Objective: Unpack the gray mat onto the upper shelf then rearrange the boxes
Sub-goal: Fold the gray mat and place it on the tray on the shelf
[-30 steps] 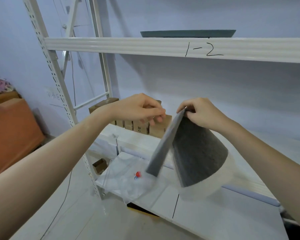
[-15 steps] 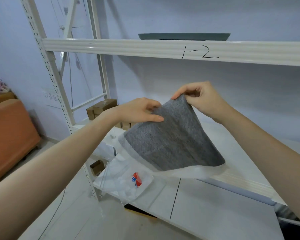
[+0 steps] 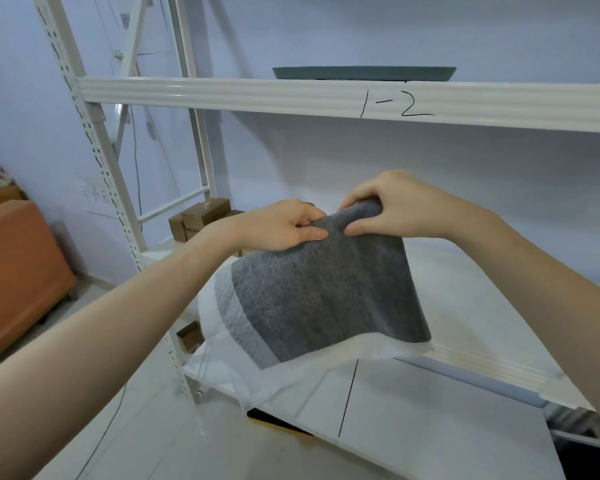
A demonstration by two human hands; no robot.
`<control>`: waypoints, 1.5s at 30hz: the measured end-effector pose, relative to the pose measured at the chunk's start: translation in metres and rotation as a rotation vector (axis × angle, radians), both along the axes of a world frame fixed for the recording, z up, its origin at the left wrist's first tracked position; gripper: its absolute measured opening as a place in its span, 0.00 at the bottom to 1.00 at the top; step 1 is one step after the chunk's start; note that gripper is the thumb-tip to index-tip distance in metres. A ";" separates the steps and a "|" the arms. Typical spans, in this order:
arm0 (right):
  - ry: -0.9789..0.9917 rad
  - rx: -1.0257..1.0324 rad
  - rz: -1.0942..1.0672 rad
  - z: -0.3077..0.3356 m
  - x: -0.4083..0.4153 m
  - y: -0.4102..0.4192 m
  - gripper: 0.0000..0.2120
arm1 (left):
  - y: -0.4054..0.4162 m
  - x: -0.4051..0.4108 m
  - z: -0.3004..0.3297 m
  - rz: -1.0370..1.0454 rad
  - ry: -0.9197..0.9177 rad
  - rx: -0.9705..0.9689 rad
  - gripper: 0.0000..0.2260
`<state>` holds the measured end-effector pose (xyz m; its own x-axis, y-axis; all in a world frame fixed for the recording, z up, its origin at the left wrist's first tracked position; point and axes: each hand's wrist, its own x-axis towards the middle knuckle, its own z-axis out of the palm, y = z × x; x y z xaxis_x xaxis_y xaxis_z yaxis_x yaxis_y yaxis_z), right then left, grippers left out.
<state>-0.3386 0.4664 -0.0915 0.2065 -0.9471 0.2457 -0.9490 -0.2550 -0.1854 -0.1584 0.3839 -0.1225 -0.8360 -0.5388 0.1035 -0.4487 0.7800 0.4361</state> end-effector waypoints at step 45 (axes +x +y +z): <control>0.299 -0.845 -0.279 0.240 -0.025 -0.072 0.05 | -0.127 -0.002 0.276 0.187 0.589 -1.040 0.10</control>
<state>-0.3632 0.3948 0.1485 0.1645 -0.5038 0.8480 -0.9745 0.0501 0.2188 -0.1607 0.2573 0.1537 -0.4330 -0.0792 0.8979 -0.5356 0.8238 -0.1856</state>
